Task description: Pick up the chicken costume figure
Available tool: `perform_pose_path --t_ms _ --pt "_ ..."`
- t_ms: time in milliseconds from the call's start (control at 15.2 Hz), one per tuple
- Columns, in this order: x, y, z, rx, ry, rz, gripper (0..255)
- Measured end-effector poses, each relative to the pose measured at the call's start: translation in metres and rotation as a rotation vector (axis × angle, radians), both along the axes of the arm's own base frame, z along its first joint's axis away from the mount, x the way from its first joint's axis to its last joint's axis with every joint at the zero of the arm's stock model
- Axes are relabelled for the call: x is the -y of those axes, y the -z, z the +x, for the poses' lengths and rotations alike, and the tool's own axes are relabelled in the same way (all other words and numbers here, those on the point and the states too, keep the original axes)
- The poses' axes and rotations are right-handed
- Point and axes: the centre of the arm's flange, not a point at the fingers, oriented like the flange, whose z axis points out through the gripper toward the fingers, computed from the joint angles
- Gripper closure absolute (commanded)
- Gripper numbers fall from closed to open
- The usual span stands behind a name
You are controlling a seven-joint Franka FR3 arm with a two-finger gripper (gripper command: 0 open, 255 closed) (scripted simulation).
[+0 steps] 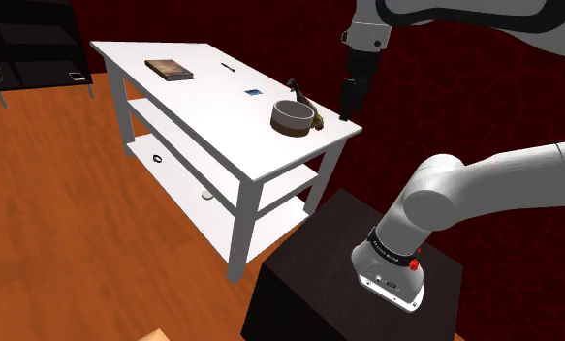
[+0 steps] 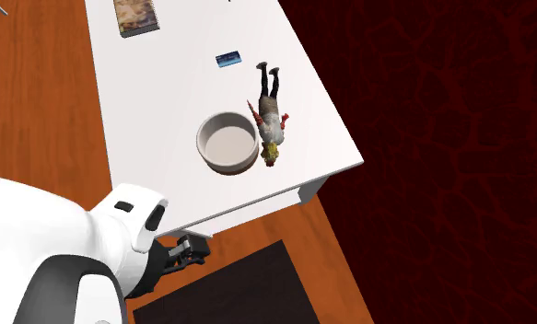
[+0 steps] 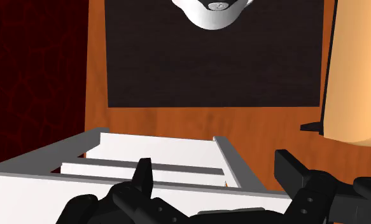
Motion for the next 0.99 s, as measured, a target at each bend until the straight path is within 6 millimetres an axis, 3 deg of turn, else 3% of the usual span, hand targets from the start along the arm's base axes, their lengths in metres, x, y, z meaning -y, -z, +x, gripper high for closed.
perform_pose_path --t_ms 198,660,990 --pt "0.01 0.003 0.01 0.007 -0.003 -0.001 0" --pt "0.063 0.022 0.066 0.052 -0.02 -0.011 0" --pt "0.112 0.037 0.11 0.085 -0.032 -0.019 0"
